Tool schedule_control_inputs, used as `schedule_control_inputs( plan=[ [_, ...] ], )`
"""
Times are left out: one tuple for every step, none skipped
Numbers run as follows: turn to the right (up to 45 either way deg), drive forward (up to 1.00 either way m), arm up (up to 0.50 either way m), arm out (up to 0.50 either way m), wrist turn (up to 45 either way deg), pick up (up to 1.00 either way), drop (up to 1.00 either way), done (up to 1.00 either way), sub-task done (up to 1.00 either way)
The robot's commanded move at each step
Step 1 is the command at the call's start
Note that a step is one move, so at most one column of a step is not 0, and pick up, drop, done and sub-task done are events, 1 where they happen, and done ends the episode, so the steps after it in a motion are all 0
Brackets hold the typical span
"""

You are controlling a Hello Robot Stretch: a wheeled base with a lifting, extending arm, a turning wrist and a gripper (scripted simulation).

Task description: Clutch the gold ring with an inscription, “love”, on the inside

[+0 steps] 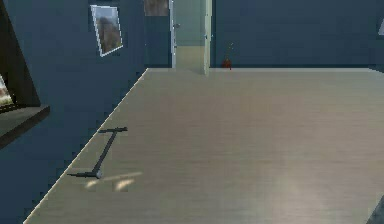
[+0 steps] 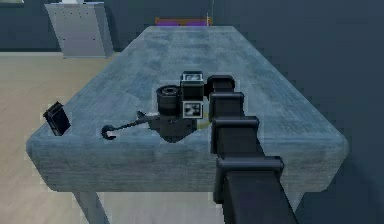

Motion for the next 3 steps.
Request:
schedule_control_inputs(
  plan=[
    [0.0, 0.0, 0.0, 0.0, 45.0, 0.0, 0.0, 0.0, 0.0],
    [0.0, 0.0, 0.0, 0.0, 15.0, 0.0, 0.0, 0.0, 0.0],
    [0.0, 0.0, 0.0, 0.0, 0.0, 1.0, 0.0, 0.0, 0.0]
  ],
)
